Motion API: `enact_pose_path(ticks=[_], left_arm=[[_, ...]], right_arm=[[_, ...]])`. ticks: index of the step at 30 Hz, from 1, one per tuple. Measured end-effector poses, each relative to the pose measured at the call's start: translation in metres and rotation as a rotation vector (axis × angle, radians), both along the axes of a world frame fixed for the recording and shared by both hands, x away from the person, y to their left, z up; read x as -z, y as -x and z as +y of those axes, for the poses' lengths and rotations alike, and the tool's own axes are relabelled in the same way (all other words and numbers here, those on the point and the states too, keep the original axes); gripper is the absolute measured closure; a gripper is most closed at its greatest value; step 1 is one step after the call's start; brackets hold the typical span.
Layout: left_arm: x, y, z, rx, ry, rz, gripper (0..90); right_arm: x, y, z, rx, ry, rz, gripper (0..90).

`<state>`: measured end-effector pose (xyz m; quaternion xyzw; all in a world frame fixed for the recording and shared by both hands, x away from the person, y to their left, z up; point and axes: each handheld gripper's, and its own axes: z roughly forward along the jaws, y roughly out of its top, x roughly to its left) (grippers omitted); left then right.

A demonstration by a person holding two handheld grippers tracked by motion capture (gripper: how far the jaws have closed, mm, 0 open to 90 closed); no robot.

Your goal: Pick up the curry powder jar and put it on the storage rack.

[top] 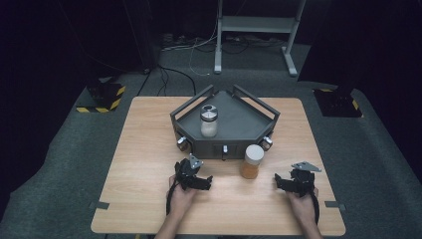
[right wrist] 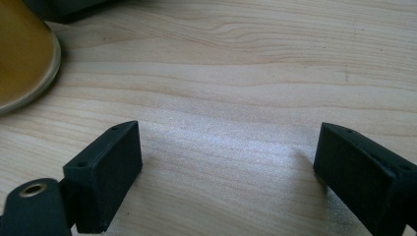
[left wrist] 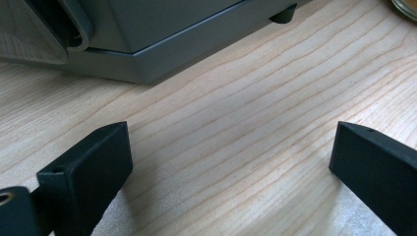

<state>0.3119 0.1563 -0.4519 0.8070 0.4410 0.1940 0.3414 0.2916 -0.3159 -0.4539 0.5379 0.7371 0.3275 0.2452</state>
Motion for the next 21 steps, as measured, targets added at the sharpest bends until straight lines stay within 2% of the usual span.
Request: enact_pose_path(ticks=[17,21], left_arm=[[0.0001,0.0000,0.0000,-0.001,0.001,0.000,2.6],[0.0002,0.0001,0.0000,-0.001,0.002,0.000,2.6]], right_arm=[[-0.0006,-0.0004,-0.0006,-0.015,0.000,0.005,8.2],[-0.0003,0.0006,-0.0033,-0.039,-0.011,0.005,8.1]])
